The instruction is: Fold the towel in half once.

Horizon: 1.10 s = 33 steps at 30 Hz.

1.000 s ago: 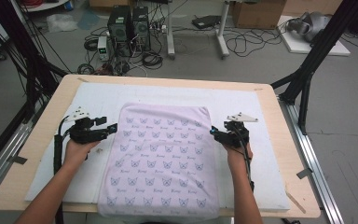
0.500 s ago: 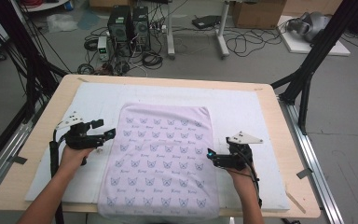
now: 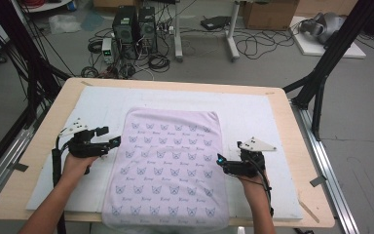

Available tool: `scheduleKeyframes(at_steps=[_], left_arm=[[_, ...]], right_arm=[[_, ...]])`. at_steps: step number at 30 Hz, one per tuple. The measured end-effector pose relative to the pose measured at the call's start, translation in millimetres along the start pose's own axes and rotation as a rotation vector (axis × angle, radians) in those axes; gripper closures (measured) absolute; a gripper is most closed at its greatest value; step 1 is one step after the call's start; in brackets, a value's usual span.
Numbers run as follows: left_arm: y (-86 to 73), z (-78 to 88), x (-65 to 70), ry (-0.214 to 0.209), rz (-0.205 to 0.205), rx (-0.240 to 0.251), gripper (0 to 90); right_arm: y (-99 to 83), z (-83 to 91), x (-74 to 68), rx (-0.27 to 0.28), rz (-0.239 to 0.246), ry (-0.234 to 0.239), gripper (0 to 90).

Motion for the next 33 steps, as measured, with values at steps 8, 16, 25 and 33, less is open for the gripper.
scheduleKeyframes(at_steps=[8, 16, 25, 33], left_arm=[[-1.8, -2.7, -4.5, 0.007, 0.023, -0.007, 21.7], [-5.6, -3.9, -10.6, 0.06, 0.046, -0.053, 23.7], [-9.0, -13.2, -14.3, 0.046, 0.07, -0.112, 28.9], [-1.0, -29.4, -21.1, 0.064, 0.069, -0.153, 29.4]], right_arm=[[-1.4, -1.8, 2.4, -0.012, -0.009, -0.006, 11.5], [-4.3, -6.6, 4.3, -0.036, -0.014, 0.002, 11.5], [-7.2, -8.7, 7.2, -0.066, -0.051, 0.008, 11.5], [-6.3, -8.1, 8.3, -0.056, -0.054, 0.002, 11.6]])
Point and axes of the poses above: each handheld gripper's, and its own axes: z roughly backward along the jaws, y roughly out of its top, x roughly to its right, the point moved 4 cm from there along -z, roughly forward along the jaws, and after that the axes turned 2 degrees about -y, right-handed, at the moved point
